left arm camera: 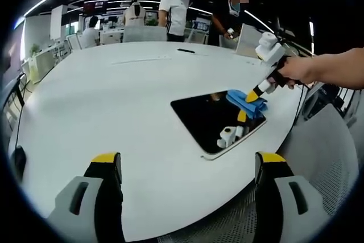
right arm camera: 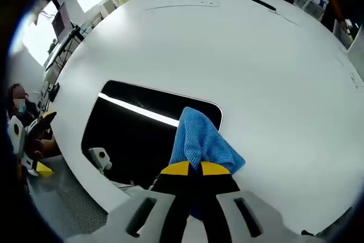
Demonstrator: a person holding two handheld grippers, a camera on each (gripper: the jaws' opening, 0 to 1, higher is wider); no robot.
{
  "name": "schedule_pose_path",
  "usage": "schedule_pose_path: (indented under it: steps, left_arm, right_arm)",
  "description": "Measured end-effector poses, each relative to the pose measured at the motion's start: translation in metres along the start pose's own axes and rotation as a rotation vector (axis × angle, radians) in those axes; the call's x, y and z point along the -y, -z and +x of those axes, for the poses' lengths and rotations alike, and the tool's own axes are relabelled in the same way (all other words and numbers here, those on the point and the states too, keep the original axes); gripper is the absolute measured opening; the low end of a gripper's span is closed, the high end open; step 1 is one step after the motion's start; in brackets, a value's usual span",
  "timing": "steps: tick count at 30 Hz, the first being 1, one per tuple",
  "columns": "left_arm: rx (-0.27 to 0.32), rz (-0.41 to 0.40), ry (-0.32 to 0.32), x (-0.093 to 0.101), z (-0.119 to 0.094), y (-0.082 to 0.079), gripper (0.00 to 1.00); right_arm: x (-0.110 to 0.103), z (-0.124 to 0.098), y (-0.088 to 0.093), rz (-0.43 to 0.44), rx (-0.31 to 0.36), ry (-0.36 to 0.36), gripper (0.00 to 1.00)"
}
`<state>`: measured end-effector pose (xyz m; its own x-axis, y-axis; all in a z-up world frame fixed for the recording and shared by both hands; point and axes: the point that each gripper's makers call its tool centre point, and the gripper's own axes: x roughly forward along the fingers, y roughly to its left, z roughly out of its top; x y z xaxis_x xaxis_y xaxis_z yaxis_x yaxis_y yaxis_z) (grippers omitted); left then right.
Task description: Wipe the mirror surface with the cleaning cloth until all visible marks leave the cleaned area.
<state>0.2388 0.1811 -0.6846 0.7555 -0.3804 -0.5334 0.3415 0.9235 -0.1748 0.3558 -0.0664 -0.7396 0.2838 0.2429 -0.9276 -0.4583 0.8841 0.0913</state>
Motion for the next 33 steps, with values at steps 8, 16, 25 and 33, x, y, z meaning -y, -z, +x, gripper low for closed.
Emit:
schedule_pose_path:
  steps: [8, 16, 25, 33]
  left_arm:
    - [0.011, 0.006, 0.008, 0.001, 0.000, -0.002, 0.97]
    - [0.014, 0.013, 0.012, 0.002, 0.001, -0.003, 0.97]
    - [0.020, 0.007, 0.008, 0.001, 0.000, -0.004, 0.97]
    - [0.023, 0.003, 0.007, 0.001, 0.000, -0.004, 0.96]
  right_arm:
    - [-0.003, -0.002, 0.007, 0.020, 0.001, 0.006, 0.00]
    - [-0.008, -0.007, 0.019, 0.030, 0.001, 0.007, 0.00]
    - [-0.014, -0.011, 0.030, 0.049, 0.007, 0.003, 0.00]
    - [-0.015, -0.013, 0.035, 0.071, -0.005, 0.000, 0.00]
